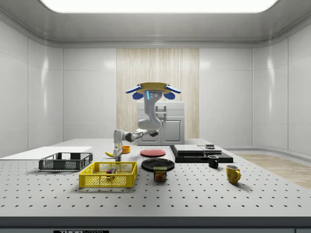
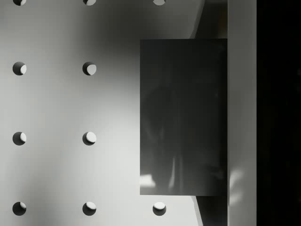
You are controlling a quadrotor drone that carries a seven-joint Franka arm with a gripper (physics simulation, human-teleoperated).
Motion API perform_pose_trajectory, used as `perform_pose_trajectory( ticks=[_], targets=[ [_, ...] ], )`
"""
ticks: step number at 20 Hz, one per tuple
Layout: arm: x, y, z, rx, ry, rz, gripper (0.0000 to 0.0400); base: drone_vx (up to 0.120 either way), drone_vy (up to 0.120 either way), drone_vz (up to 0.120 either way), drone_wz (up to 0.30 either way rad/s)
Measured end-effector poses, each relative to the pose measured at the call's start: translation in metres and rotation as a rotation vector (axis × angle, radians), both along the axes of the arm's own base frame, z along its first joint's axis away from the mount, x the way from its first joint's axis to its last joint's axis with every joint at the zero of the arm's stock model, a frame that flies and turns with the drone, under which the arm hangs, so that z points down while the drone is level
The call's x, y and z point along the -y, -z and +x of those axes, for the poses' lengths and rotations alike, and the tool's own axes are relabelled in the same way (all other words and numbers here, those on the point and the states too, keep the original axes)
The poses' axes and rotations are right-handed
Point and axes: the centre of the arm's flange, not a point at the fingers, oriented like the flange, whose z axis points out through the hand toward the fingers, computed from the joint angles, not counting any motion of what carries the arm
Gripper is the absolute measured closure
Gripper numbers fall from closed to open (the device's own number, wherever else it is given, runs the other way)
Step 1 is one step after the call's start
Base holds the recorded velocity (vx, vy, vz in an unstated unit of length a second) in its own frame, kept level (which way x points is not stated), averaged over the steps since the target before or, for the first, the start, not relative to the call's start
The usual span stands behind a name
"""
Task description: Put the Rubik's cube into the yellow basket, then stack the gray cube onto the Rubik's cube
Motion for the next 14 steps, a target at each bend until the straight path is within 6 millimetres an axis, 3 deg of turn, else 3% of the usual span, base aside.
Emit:
perform_pose_trajectory(
  ticks=[4,9,14],
  targets=[
    [0.0,0.02,0.0,0.0,0.0,0.0,0.015,0.0,0.0,0.0,0.0],
    [0.0,0.042,0.0,0.0,0.0,0.0,0.015,0.0,0.008,0.112,0.0],
    [0.0,0.052,0.0,0.0,0.0,0.0,0.015,-0.12,0.12,0.12,0.0]
  ],
)
